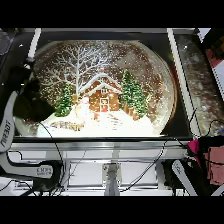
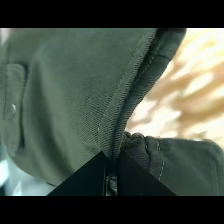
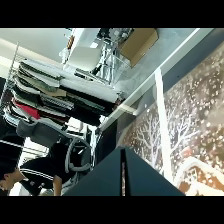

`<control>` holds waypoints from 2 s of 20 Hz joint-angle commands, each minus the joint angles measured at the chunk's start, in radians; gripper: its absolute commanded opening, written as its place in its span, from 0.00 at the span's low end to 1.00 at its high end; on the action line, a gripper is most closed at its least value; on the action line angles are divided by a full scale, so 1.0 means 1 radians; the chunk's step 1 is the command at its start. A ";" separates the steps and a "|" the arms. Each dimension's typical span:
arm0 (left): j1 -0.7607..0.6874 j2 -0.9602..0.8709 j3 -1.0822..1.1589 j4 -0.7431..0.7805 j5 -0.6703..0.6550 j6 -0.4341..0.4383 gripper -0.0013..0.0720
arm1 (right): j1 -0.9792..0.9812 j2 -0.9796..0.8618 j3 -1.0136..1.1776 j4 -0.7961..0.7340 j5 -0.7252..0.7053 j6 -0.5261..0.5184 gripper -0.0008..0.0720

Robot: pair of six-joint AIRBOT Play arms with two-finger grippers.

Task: Fold the clothes and pants, and hang the long-sleeved shirts on hangers.

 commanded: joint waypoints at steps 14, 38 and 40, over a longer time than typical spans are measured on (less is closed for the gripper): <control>-0.640 0.309 0.002 -0.643 0.224 -0.018 0.05 | 0.000 -0.003 0.001 -0.202 -0.063 -0.088 0.05; -0.952 0.138 -0.007 -0.764 -0.283 0.881 0.60 | 0.103 -0.418 -0.016 0.075 0.448 -0.497 0.05; -0.980 0.109 -0.034 -0.790 -0.283 0.881 0.71 | 0.161 -0.426 -0.016 -0.009 0.394 -0.497 0.38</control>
